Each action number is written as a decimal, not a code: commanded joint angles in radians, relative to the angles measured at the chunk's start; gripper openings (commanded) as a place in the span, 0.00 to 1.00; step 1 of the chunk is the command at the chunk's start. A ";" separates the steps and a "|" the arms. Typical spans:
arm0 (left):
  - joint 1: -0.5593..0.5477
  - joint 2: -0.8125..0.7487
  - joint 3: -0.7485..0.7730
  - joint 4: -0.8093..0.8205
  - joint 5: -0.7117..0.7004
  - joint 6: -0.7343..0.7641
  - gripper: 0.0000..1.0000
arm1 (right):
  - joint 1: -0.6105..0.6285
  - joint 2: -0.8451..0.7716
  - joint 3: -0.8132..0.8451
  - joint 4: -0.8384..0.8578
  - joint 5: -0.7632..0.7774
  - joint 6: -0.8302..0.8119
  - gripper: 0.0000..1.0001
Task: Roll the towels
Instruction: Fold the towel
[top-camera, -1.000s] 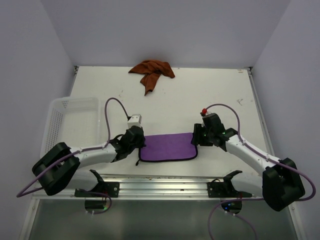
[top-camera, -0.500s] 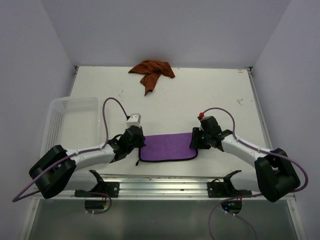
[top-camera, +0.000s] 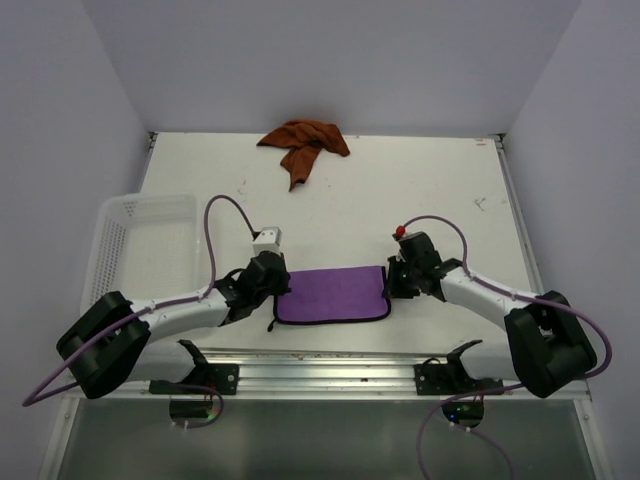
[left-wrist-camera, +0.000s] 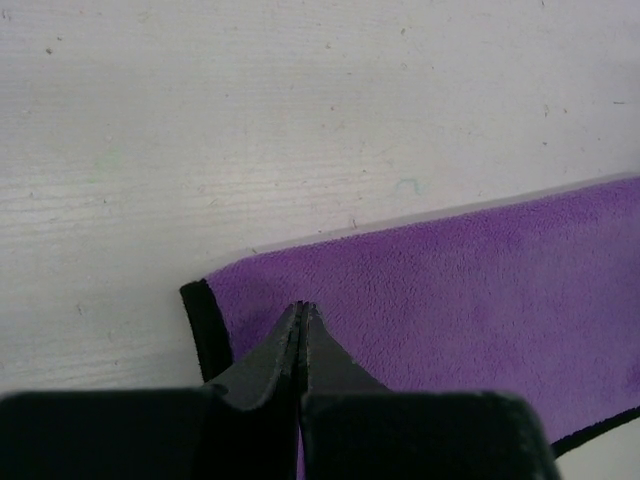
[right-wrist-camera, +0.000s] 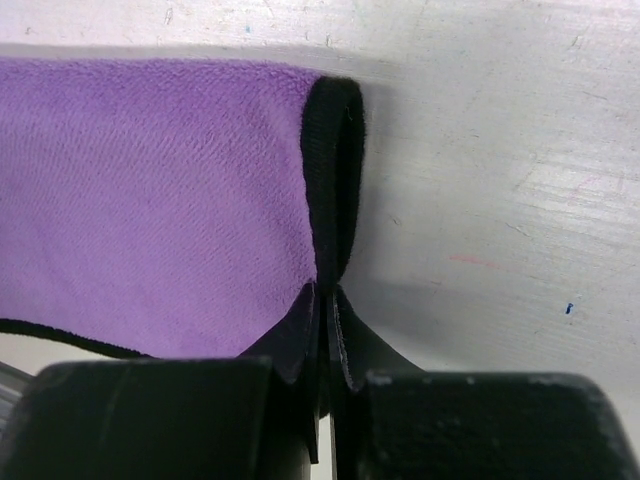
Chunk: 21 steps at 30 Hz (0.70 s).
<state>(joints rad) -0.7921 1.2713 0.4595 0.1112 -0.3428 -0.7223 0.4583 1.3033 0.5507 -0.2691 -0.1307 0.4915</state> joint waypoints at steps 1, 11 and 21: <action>0.005 -0.004 0.019 0.007 0.007 -0.005 0.00 | 0.003 0.007 0.023 -0.044 0.002 -0.022 0.00; 0.004 0.022 0.004 0.038 0.042 -0.003 0.00 | 0.005 -0.127 0.181 -0.289 0.150 -0.077 0.00; 0.005 -0.009 -0.030 0.028 0.021 0.003 0.00 | 0.003 -0.153 0.267 -0.424 0.249 -0.122 0.00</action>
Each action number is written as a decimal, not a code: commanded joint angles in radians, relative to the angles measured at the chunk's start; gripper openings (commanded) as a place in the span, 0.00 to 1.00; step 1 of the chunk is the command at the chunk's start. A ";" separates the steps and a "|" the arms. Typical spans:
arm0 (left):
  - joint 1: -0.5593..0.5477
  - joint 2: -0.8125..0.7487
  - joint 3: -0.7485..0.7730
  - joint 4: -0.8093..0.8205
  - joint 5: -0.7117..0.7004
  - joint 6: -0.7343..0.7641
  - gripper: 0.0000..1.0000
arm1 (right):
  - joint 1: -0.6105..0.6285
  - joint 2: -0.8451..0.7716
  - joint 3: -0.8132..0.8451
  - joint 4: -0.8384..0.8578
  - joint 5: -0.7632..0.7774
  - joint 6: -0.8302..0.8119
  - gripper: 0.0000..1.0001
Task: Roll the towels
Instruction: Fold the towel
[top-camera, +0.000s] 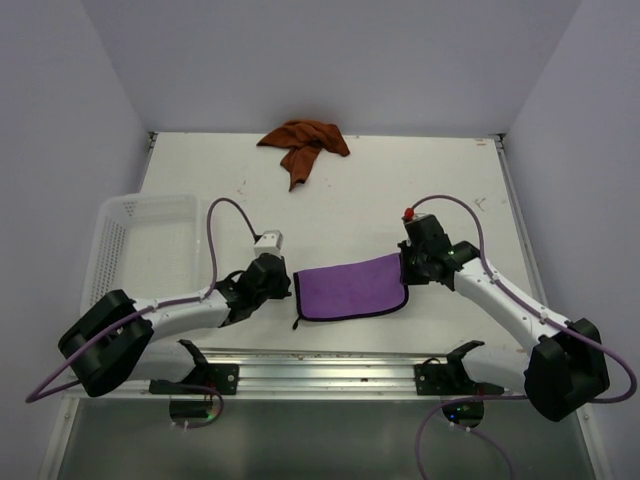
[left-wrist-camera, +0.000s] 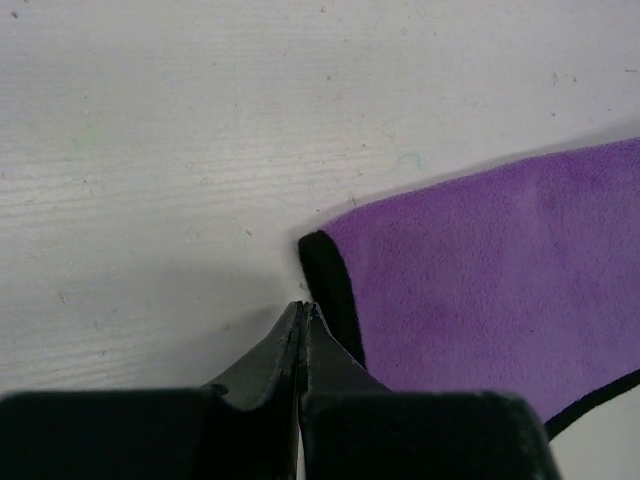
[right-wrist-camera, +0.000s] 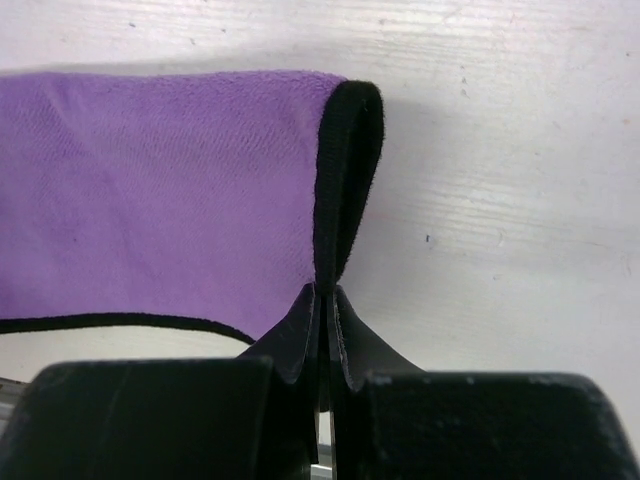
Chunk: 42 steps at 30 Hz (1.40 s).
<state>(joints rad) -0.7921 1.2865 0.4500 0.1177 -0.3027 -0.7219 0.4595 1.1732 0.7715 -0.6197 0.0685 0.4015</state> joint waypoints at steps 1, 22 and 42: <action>0.004 -0.023 -0.023 0.020 -0.021 0.003 0.00 | 0.004 -0.024 0.051 -0.075 0.048 -0.033 0.00; -0.021 0.116 -0.025 0.166 0.066 -0.025 0.00 | 0.025 0.028 0.164 -0.063 -0.139 -0.043 0.00; -0.030 0.112 -0.030 0.194 0.083 -0.033 0.00 | 0.329 0.273 0.293 0.113 -0.159 0.086 0.00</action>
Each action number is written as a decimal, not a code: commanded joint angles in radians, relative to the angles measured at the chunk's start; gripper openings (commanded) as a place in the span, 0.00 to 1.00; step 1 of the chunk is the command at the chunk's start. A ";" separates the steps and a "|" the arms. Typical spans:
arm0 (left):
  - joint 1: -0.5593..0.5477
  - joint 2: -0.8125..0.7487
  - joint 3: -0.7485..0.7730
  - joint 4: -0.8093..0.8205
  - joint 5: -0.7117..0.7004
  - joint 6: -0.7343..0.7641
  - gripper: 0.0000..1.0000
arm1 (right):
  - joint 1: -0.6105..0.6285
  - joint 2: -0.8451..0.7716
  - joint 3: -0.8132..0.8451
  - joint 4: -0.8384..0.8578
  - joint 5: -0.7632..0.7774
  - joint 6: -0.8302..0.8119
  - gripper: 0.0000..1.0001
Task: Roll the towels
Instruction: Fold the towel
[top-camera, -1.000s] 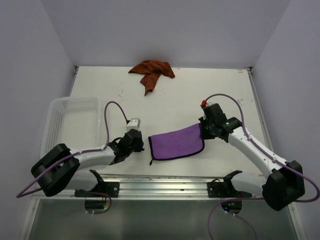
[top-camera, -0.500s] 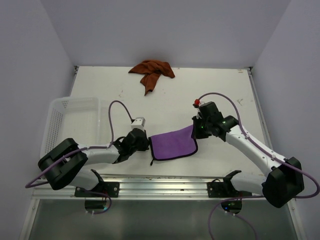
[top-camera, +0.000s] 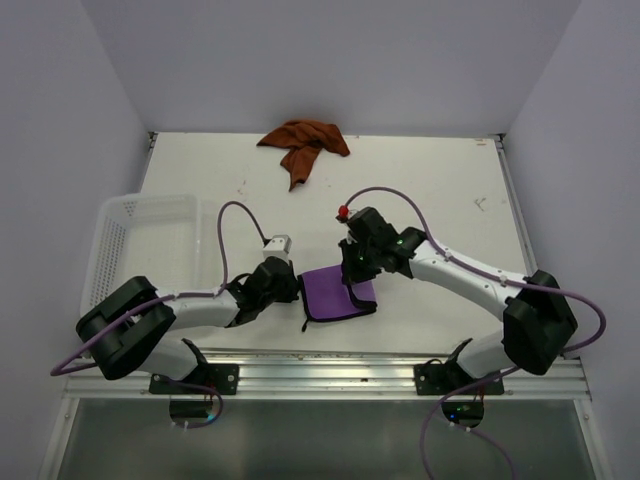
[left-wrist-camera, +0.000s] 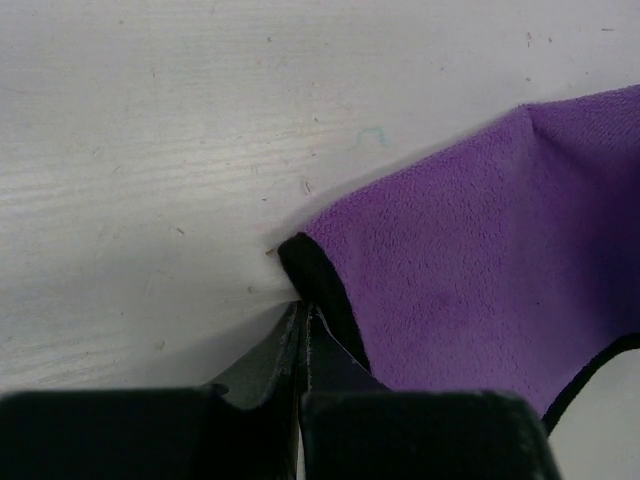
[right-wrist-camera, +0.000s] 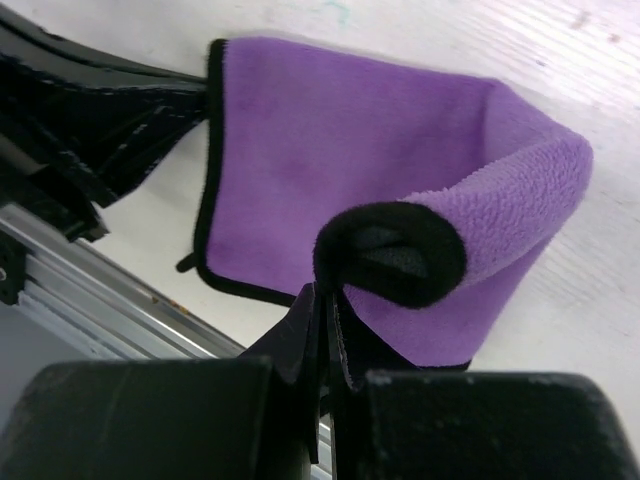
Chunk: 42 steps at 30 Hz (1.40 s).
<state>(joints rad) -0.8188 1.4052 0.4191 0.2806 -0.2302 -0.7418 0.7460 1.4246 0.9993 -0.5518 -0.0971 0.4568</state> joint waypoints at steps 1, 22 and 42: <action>-0.003 -0.006 0.001 0.032 0.012 -0.013 0.00 | 0.050 0.034 0.076 0.050 0.005 0.037 0.00; -0.005 -0.035 -0.028 0.038 0.020 -0.008 0.00 | 0.211 0.309 0.213 0.107 0.057 0.095 0.00; -0.003 -0.051 -0.040 0.029 0.014 -0.007 0.00 | 0.211 0.223 0.211 0.063 0.088 0.106 0.32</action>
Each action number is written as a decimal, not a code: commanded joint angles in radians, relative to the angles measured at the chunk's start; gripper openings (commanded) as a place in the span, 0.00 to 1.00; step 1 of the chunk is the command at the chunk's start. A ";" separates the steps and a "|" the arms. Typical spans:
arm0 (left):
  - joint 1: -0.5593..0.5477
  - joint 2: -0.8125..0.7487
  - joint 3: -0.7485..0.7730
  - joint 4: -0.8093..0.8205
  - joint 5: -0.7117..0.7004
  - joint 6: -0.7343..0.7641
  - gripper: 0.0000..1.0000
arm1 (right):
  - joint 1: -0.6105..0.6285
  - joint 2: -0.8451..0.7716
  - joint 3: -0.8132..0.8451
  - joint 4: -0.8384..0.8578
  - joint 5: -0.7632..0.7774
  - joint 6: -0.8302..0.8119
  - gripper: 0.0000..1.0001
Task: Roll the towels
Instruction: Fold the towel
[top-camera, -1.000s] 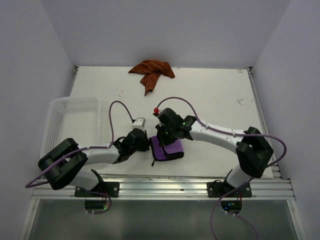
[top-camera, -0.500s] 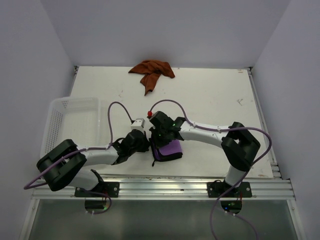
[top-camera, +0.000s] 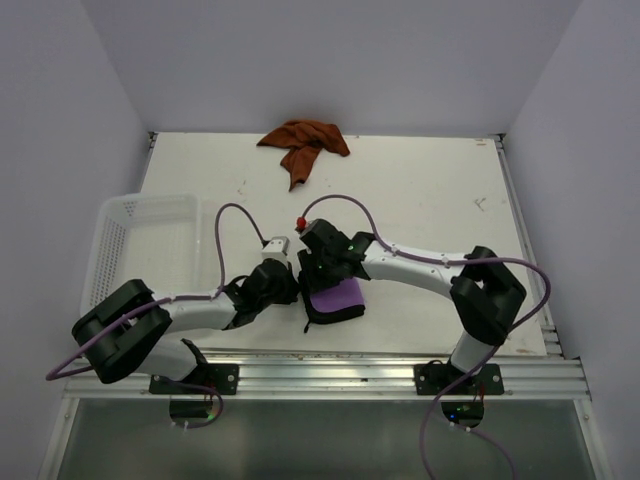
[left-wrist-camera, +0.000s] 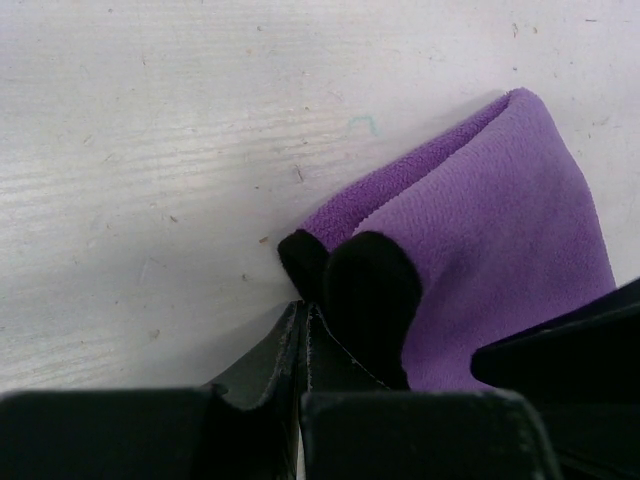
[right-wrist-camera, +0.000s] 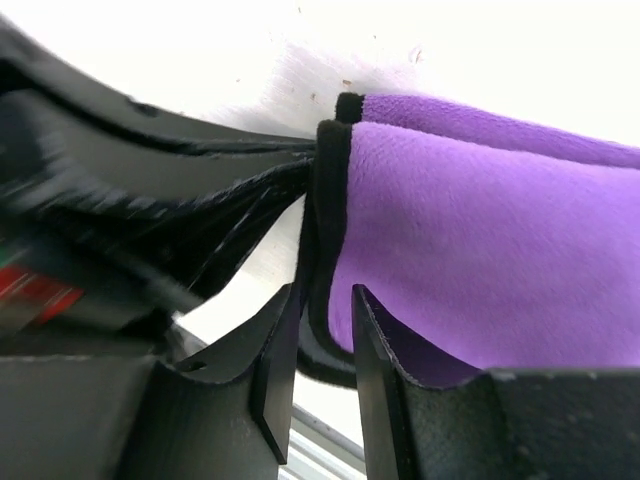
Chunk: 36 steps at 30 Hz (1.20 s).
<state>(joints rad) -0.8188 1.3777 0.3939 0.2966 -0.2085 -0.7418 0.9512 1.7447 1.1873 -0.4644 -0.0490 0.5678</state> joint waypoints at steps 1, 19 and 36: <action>-0.003 -0.025 -0.015 0.010 -0.008 -0.007 0.00 | 0.004 -0.109 0.014 -0.031 0.047 -0.009 0.32; -0.003 -0.083 -0.001 -0.076 -0.048 0.013 0.00 | -0.103 -0.116 0.035 -0.045 0.183 -0.094 0.11; -0.003 -0.304 0.114 -0.249 -0.052 0.084 0.00 | -0.100 0.069 -0.035 0.112 0.098 -0.042 0.18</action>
<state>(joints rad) -0.8196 1.1477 0.4377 0.0731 -0.2539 -0.7116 0.8501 1.8214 1.1332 -0.3794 0.0559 0.5198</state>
